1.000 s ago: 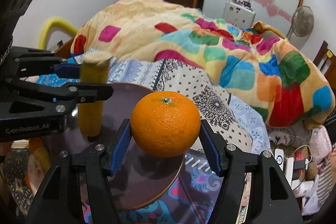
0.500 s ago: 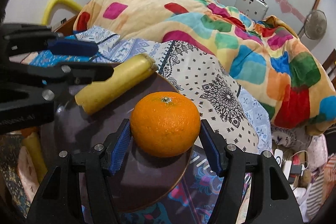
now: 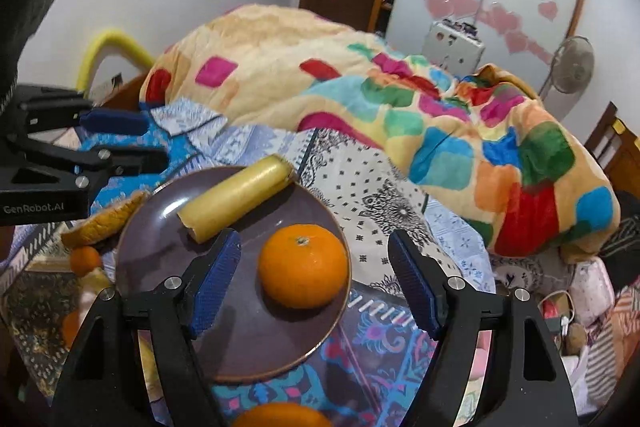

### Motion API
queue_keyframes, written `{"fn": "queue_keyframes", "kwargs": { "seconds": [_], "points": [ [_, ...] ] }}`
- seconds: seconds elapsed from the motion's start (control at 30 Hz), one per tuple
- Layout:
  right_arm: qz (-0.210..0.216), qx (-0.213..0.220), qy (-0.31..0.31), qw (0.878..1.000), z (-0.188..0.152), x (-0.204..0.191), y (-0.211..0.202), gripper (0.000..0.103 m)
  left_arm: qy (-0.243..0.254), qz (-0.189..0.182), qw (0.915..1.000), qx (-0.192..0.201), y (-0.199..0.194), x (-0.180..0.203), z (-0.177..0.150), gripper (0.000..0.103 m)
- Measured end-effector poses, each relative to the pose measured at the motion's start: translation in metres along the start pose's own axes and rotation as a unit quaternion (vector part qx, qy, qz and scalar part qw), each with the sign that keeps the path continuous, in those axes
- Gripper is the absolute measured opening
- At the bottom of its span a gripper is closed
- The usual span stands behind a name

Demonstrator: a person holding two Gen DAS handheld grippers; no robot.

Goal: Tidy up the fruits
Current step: 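Lower the tube and orange onto the purple plate and open both grippers, then grasp the bread-like roll with the left gripper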

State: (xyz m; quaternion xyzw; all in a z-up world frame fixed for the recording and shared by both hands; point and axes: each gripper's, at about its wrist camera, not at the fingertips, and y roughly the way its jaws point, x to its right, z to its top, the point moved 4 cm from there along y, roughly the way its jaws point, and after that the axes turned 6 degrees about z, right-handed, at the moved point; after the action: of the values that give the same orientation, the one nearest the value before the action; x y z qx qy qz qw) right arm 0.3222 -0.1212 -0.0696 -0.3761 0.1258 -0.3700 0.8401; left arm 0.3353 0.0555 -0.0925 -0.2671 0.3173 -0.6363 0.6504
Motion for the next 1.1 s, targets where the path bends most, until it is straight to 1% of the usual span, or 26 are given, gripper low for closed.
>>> {"fn": "queue_keyframes", "kwargs": {
  "seconds": [0.17,0.33,0.53,0.6,0.73,0.9,1.0,1.1],
  "points": [
    [-0.013,0.024,0.022,0.999,-0.006,0.002,-0.018,0.073,-0.004,0.008,1.0000,0.000,-0.014,-0.013,-0.017,0.046],
    [-0.023,0.043,0.040,0.998,-0.017,-0.003,-0.038,0.073,-0.006,0.015,0.9999,0.003,-0.028,-0.021,-0.036,0.053],
    [-0.029,0.061,0.053,0.996,-0.033,-0.010,-0.058,0.074,0.003,0.016,0.9999,-0.003,-0.037,-0.024,-0.061,0.053],
    [-0.038,0.064,0.054,0.996,-0.040,-0.014,-0.061,0.074,0.004,0.016,0.9998,-0.006,-0.037,-0.024,-0.070,0.054],
    [-0.041,0.062,0.065,0.995,-0.056,-0.017,-0.062,0.077,0.005,0.017,0.9997,-0.016,-0.034,-0.025,-0.085,0.054],
    [-0.053,0.059,0.078,0.994,-0.078,-0.017,-0.058,0.077,0.011,0.022,0.9993,-0.027,-0.022,-0.025,-0.101,0.054],
    [-0.058,0.058,0.083,0.993,-0.086,-0.017,-0.059,0.077,0.010,0.020,0.9992,-0.034,-0.013,-0.026,-0.108,0.055],
    [-0.066,0.056,0.081,0.993,-0.095,-0.019,-0.059,0.078,-0.002,0.010,0.9995,-0.029,-0.010,-0.029,-0.108,0.057]
  ]
}}
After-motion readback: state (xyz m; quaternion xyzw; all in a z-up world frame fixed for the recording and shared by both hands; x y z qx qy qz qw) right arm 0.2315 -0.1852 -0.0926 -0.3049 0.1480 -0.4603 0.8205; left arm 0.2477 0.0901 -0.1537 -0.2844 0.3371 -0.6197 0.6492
